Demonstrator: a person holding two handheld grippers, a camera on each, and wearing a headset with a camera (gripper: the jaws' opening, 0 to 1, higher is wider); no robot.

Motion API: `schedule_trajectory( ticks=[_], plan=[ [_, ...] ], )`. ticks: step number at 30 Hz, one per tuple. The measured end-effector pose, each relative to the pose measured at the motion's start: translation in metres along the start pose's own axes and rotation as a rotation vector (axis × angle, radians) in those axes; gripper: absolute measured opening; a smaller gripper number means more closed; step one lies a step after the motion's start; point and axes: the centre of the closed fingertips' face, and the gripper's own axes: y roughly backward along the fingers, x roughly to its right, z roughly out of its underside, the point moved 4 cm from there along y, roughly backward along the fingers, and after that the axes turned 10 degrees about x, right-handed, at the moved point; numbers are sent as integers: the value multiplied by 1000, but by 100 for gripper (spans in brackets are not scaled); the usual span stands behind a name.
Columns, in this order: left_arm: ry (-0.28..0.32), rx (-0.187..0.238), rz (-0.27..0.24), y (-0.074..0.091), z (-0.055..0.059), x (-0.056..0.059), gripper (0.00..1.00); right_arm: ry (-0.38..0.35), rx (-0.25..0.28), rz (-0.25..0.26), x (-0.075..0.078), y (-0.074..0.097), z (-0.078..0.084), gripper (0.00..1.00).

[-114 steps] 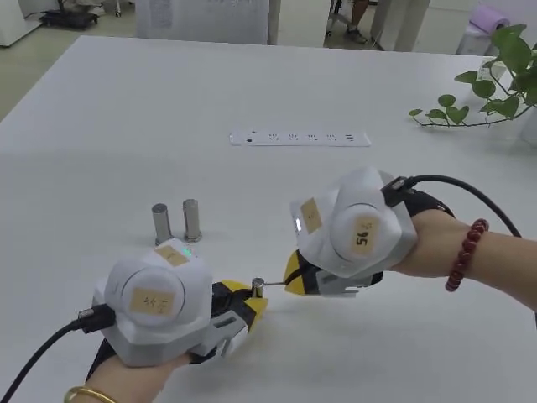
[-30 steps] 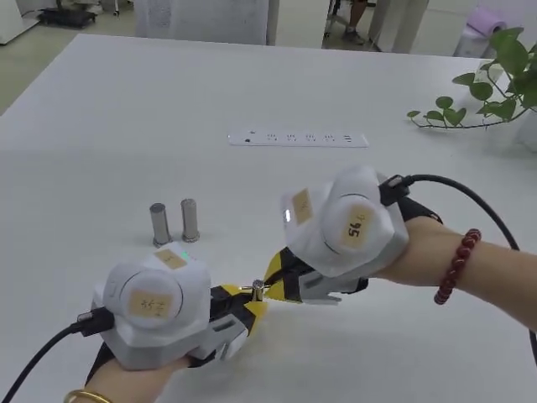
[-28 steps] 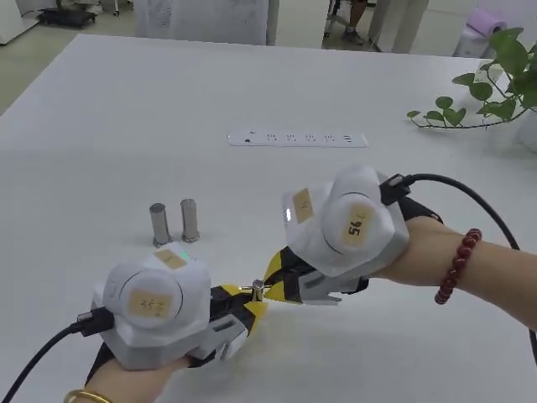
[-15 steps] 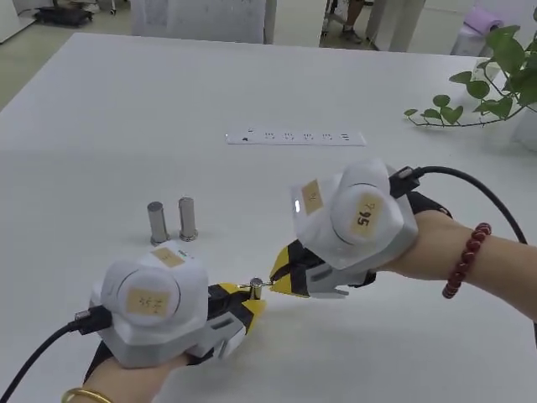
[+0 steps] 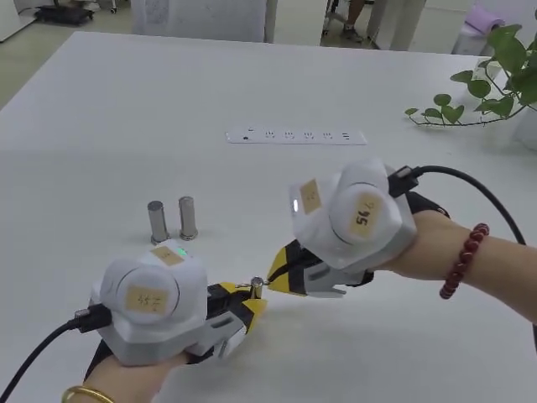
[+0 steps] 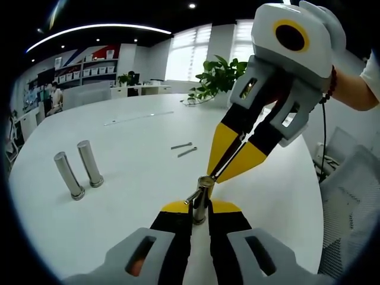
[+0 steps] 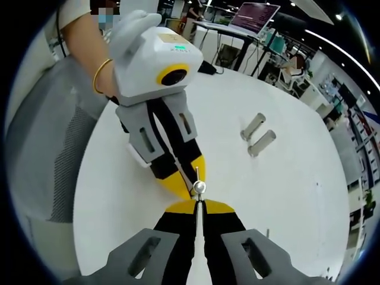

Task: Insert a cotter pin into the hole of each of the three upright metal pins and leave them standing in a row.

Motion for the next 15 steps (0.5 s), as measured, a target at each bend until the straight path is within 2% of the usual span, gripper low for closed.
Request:
schedule_trajectory(
  ticks=[15],
  plan=[
    [7,-4,2,-1,1,0,8,-29,12,4,-1,-1,-1,5]
  ],
)
